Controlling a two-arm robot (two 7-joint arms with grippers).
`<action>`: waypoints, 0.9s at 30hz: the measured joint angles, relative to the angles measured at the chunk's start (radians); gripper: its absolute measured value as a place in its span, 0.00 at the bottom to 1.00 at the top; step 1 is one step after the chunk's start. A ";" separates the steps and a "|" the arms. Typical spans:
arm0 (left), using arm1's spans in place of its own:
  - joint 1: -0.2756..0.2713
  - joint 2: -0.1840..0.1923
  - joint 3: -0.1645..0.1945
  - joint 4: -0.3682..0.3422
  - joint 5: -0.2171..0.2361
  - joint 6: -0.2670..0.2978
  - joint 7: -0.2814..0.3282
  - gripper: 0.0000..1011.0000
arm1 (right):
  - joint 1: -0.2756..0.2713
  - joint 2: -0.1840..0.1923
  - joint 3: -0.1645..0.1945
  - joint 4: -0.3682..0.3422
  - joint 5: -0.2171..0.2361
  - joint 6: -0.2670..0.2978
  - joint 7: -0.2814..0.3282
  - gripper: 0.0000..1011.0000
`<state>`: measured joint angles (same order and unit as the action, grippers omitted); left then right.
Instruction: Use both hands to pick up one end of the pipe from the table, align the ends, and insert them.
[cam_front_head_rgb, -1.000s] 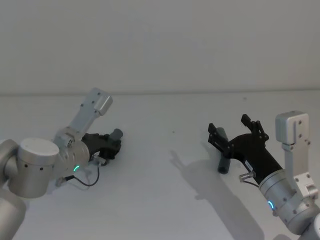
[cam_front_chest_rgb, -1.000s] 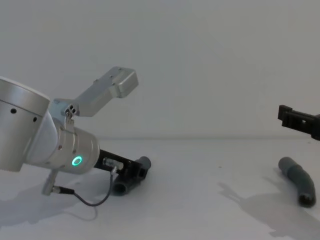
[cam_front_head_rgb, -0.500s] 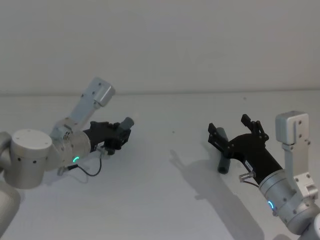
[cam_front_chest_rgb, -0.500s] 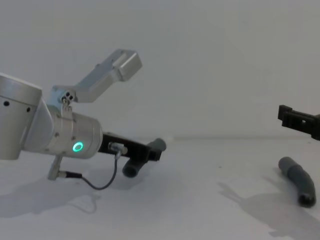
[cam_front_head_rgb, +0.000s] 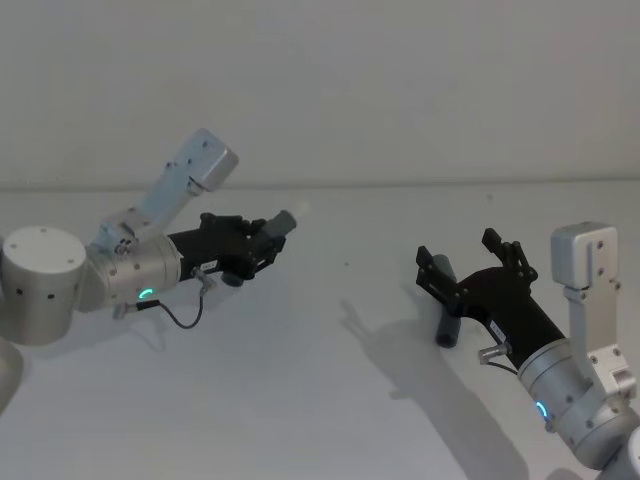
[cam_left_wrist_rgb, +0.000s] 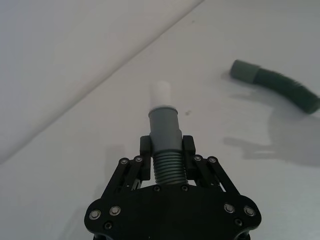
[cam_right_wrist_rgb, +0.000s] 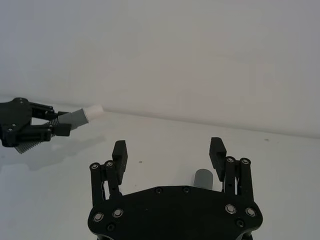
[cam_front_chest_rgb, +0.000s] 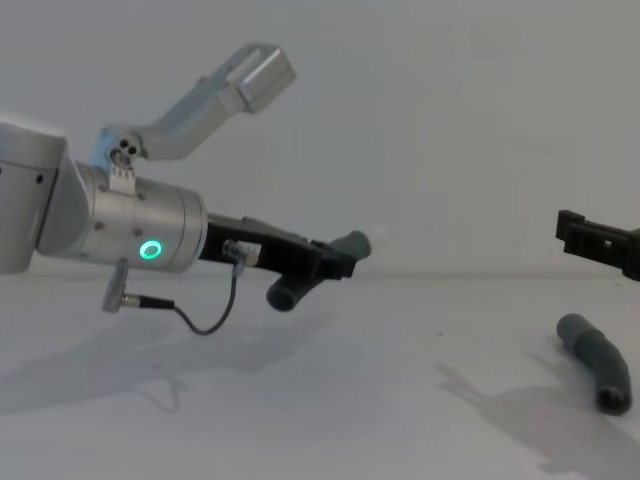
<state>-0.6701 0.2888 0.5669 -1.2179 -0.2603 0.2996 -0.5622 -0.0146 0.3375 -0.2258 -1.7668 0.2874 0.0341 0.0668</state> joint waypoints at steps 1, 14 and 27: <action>-0.008 0.004 0.005 0.004 -0.002 -0.016 -0.024 0.33 | 0.000 0.000 0.000 0.000 0.000 0.000 0.000 0.99; -0.083 0.037 0.053 0.039 -0.010 -0.153 -0.205 0.33 | 0.000 0.000 0.000 0.000 0.000 0.000 0.000 0.99; -0.158 0.064 0.096 0.080 -0.027 -0.298 -0.393 0.33 | 0.000 0.000 0.000 0.000 0.000 0.000 0.000 0.99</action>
<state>-0.8286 0.3529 0.6630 -1.1381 -0.2874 0.0018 -0.9557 -0.0146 0.3375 -0.2258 -1.7667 0.2874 0.0341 0.0668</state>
